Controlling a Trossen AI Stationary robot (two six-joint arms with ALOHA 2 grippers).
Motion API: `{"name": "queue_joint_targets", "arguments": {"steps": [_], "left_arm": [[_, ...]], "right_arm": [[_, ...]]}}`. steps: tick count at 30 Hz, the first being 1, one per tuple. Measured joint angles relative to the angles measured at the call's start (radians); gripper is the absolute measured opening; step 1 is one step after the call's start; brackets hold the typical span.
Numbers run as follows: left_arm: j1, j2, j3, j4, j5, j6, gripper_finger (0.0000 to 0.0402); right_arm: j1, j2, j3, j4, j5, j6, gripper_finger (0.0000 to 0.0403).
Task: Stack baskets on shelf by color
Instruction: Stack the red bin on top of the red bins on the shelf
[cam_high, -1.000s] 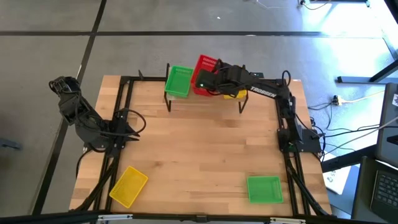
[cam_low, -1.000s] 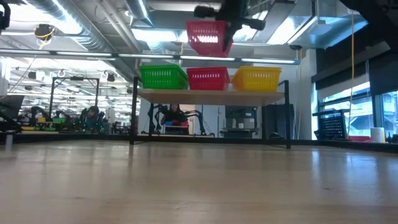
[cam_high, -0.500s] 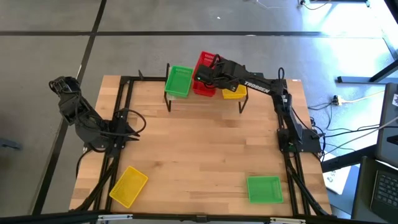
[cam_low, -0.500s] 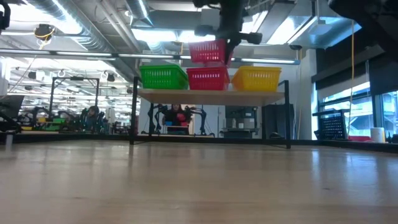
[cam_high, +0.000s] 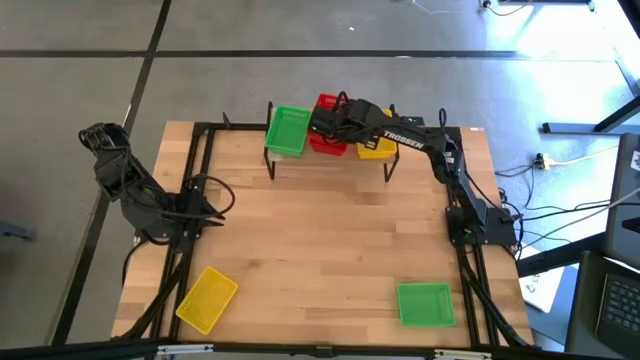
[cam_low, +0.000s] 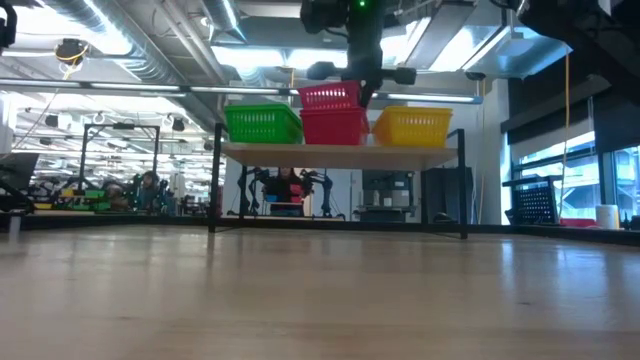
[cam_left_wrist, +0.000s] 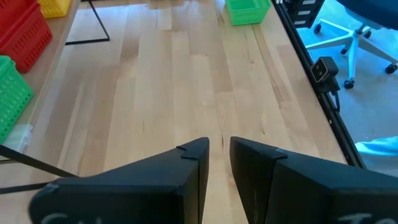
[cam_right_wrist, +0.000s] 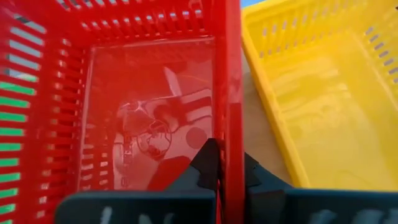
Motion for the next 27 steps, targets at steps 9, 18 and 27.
{"name": "queue_joint_targets", "arguments": {"steps": [9, 18, 27], "left_arm": [[0.0, 0.0, 0.0, 0.0, 0.0, 0.0, 0.0057], [0.0, 0.0, 0.0, 0.0, 0.0, 0.0, 0.0057], [0.0, 0.0, 0.0, 0.0, 0.0, -0.003, 0.0057]], "right_arm": [[-0.001, 0.001, 0.0, 0.0, 0.002, 0.005, 0.0014], [-0.001, 0.001, 0.0, 0.006, 0.005, 0.005, 0.0086], [0.039, 0.001, 0.006, 0.021, 0.084, 0.005, 0.0089]]}}
